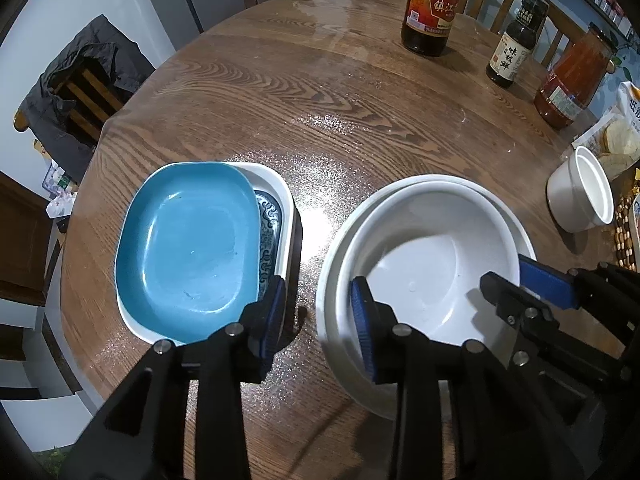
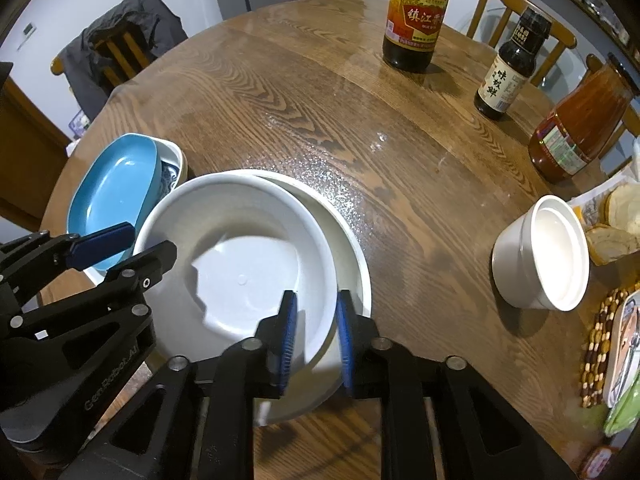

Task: Organize plates and bowls
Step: 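Open the right gripper and pull back from the nested bowls, then move the right gripper to the small white cup and grasp its rim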

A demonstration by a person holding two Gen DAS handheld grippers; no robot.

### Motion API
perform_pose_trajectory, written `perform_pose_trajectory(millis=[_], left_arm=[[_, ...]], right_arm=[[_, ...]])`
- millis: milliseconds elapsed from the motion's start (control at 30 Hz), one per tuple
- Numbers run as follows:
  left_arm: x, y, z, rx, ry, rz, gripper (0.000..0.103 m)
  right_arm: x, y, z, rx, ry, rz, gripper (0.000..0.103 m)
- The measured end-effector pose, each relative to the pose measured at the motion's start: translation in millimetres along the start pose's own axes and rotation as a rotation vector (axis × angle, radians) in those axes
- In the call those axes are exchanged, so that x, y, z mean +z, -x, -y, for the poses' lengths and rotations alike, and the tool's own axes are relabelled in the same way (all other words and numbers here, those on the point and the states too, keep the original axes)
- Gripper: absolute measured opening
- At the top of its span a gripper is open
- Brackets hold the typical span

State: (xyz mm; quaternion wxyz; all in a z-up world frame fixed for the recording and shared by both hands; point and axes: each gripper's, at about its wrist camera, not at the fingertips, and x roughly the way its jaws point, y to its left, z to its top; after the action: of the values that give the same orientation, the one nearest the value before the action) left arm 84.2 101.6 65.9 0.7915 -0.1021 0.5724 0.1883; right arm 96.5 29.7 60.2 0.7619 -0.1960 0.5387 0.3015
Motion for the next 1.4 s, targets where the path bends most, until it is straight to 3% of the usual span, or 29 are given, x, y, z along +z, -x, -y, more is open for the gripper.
perform_pose_trajectory(millis=[200,500,700,833,1000,1400], left_arm=[[2.6,2.6,-2.3,0.01,-0.009,-0.014,0.04],[8.7,14.4,-8.3,0.027,-0.069,-0.053,0.054],[8.7,21.1,0.5,0.052,-0.189,-0.098,0.063],[5.7,21.4,12.2,0.035,-0.268,-0.167,0.063],[9.2,35.6,27.5,0.048,-0.335,-0.141,0.063],[21.5,48.5,90.6,-0.042,-0.426,-0.186,0.063]], right_arm=[[1.5,9.2,-5.6,-0.015,0.017,0.017,0.037],[3.5,28.6,-4.6,0.0,0.057,-0.017,0.038],[-2.9,36.7,9.7,0.011,0.051,-0.055,0.038],[-6.9,42.2,23.4,-0.006,0.034,-0.072,0.038],[-12.5,57.0,42.6,-0.013,-0.012,-0.054,0.038],[-22.1,76.5,106.4,-0.068,-0.175,-0.057,0.038]])
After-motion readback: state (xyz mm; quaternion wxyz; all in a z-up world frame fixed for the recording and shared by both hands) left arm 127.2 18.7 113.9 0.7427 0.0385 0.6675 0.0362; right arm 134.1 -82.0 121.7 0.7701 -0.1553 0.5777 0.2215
